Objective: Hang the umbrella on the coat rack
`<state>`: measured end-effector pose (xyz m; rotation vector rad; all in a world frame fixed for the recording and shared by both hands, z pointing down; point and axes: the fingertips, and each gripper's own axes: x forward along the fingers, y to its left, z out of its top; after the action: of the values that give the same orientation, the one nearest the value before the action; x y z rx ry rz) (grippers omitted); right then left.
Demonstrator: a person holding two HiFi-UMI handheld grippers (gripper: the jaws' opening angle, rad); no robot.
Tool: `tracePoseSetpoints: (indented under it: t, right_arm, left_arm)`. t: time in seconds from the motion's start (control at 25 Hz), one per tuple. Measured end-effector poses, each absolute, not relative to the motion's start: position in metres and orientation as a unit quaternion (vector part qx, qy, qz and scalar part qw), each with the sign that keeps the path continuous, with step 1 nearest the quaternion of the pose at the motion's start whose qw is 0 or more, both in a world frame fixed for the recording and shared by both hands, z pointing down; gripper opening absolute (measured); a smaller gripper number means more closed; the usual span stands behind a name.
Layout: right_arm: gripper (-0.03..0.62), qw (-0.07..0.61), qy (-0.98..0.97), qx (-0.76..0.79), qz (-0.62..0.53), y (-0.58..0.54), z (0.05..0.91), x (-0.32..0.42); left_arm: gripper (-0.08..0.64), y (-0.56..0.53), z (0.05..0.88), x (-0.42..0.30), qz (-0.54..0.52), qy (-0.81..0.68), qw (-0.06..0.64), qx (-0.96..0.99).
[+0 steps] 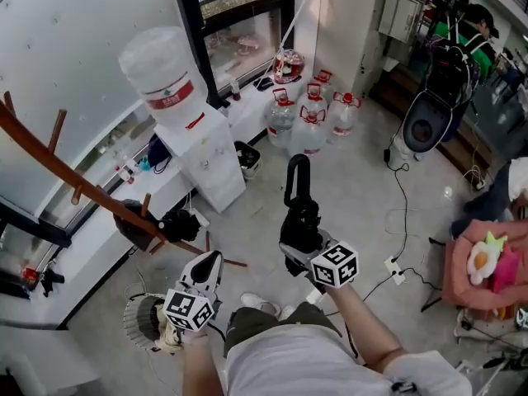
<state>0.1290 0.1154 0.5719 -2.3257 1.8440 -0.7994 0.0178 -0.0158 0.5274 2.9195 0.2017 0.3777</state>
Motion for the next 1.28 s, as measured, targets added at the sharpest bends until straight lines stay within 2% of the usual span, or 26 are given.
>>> tracePoseSetpoints:
  t: [0.72, 1.28]
  right_arm:
    - [0.264, -0.022, 0.718, -0.652, -0.243, -0.098, 0.564, 0.128]
    - [0.264, -0.049, 0.808, -0.548, -0.208, -0.201, 0.536, 0.121]
  left_arm:
    - [0.002, -0.17, 0.534, -0.009, 0.104, -0.063, 0.11, 0.986]
    - [0.002, -0.215, 0.521, -0.016, 0.083, -0.177, 0.114, 0.974]
